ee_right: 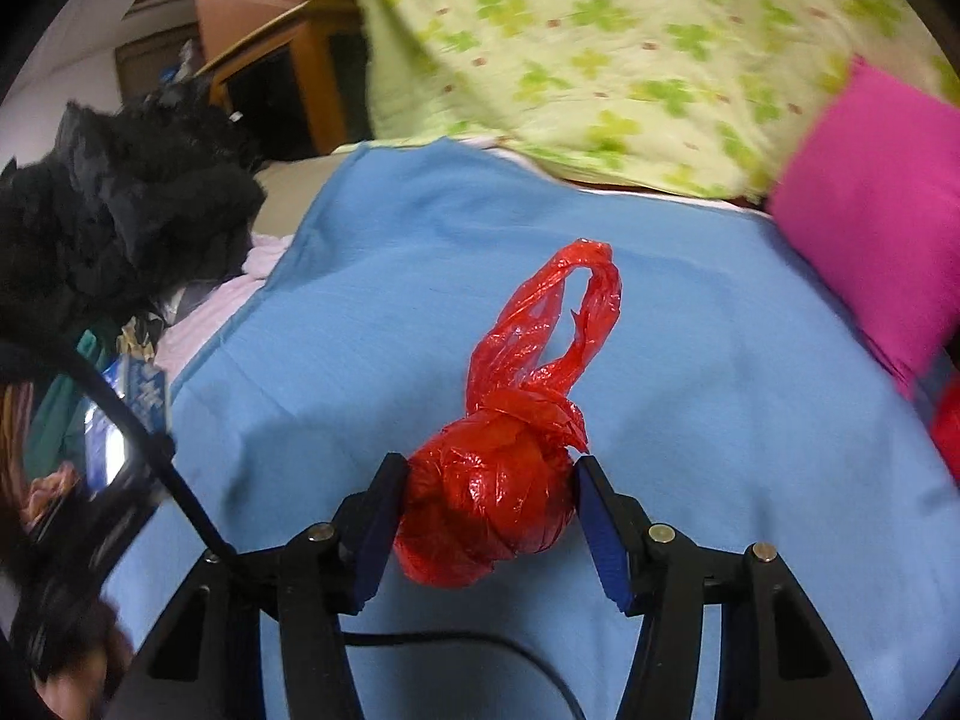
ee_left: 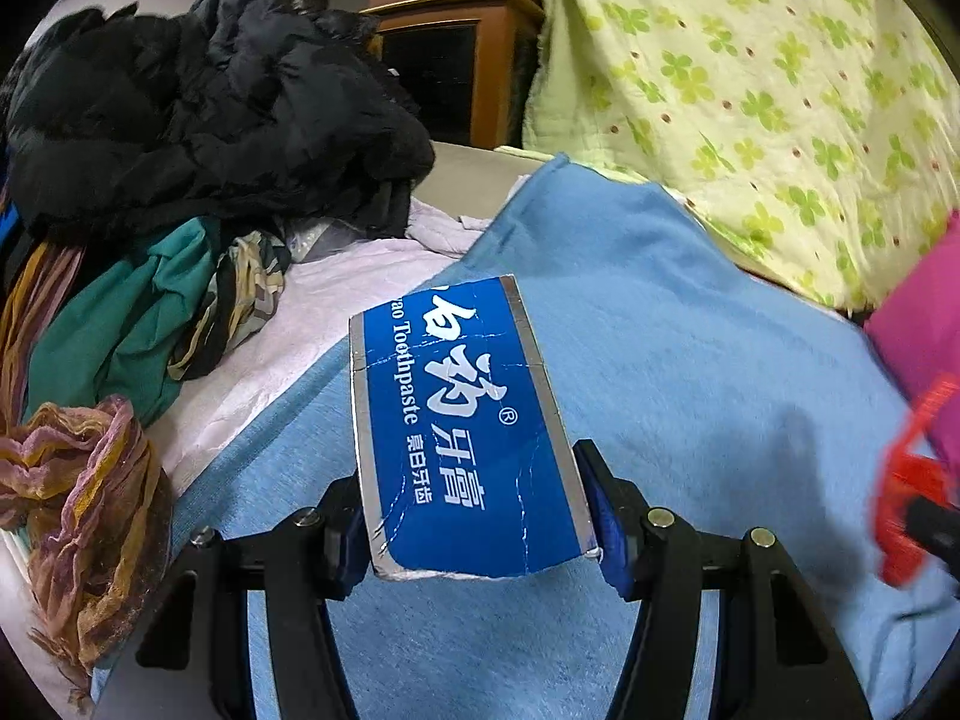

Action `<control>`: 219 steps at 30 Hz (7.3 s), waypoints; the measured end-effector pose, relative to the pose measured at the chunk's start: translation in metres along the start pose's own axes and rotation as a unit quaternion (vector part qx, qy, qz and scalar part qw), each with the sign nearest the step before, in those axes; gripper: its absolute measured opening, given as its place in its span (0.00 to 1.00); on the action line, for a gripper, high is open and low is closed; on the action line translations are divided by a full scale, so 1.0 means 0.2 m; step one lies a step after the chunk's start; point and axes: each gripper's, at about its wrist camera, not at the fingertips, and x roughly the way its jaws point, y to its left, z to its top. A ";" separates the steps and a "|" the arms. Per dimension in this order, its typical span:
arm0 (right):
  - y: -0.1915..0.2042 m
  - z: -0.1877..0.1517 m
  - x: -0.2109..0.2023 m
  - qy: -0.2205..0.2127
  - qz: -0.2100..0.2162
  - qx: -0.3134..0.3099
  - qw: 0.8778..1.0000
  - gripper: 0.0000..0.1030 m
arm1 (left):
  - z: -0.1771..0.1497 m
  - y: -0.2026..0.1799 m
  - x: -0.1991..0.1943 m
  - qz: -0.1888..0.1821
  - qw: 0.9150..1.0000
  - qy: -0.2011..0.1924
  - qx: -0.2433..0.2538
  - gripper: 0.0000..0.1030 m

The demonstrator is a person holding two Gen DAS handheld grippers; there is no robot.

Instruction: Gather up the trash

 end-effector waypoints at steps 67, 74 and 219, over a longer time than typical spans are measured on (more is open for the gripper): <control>-1.41 -1.85 -1.81 -0.080 -0.198 0.336 0.917 0.58 | -0.81 -1.33 -1.59 -0.395 0.848 0.026 0.353 0.60; -1.50 -1.97 -1.76 -0.048 -0.218 0.354 0.908 0.61 | -0.88 -1.38 -1.63 -0.411 0.834 0.030 0.368 0.60; -1.02 -1.90 -2.04 -0.061 -0.267 0.329 0.904 0.76 | -1.15 -1.27 -1.89 -0.411 0.824 0.031 0.389 0.93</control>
